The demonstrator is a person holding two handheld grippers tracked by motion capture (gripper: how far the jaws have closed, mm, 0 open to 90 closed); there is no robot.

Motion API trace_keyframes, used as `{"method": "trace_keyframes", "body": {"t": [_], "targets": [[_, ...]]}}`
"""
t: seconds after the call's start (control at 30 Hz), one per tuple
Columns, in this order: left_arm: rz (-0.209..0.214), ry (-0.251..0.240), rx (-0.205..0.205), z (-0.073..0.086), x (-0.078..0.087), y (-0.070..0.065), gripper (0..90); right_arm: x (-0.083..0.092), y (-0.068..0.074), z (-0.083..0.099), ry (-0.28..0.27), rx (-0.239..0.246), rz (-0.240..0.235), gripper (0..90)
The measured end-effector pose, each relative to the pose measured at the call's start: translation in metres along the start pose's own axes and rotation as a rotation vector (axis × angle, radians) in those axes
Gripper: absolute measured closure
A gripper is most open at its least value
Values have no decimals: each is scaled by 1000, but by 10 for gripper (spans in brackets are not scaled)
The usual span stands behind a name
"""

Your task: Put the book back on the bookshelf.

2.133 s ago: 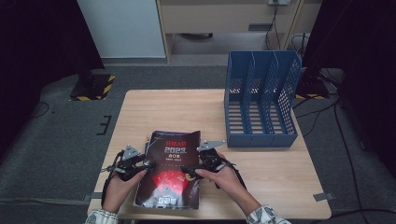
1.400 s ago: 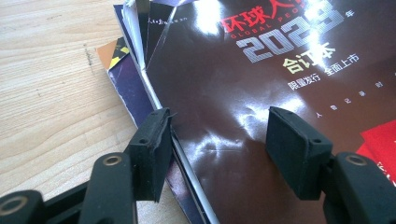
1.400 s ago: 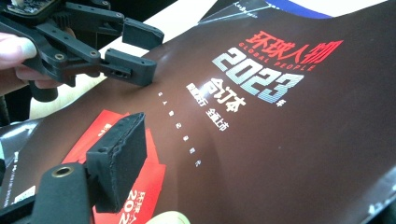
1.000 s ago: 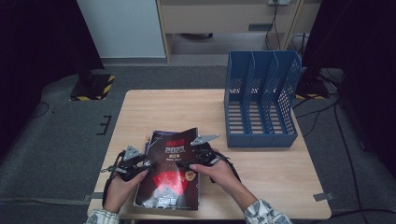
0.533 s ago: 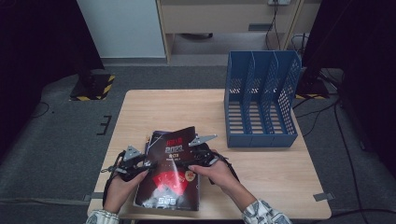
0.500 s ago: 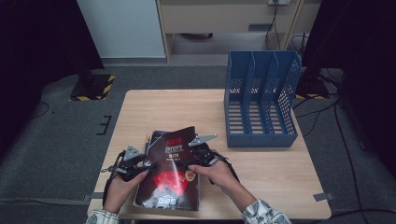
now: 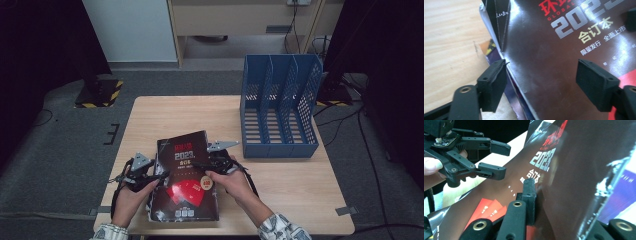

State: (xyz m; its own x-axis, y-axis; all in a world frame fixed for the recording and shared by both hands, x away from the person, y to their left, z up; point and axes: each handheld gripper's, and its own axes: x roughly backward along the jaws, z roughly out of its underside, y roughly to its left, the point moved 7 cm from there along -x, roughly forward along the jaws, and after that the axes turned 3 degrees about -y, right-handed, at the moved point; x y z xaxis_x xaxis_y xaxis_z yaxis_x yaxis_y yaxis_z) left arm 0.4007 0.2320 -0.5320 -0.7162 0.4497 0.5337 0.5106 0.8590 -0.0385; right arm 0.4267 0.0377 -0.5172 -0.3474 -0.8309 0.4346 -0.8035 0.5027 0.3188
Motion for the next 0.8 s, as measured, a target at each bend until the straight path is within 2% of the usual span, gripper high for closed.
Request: {"method": "trace_keyframes", "body": {"t": [0.1,0.17,0.27,0.37,0.47,0.53,0.6,0.8], "targets": [[-8,-41,7,-4,4,2,216,5,0,-9,-22,26,11,800],[-8,-52,11,-5,5,3,199,8,-2,-16,-44,44,22,808],[1,-69,20,-8,3,6,194,10,-7,-23,-61,40,34,822],[-1,-86,38,-18,-7,12,207,8,-13,-28,-64,44,46,829],[-7,-85,36,-25,-18,16,210,7,-16,-33,-68,57,64,831],[11,-82,49,-25,-20,14,211,9,-16,-37,-77,84,78,831],[22,-77,34,-22,-17,11,224,13,-15,-41,-87,101,83,831],[59,-64,25,-15,-10,-1,200,26,-15,-48,-140,115,94,838]]}}
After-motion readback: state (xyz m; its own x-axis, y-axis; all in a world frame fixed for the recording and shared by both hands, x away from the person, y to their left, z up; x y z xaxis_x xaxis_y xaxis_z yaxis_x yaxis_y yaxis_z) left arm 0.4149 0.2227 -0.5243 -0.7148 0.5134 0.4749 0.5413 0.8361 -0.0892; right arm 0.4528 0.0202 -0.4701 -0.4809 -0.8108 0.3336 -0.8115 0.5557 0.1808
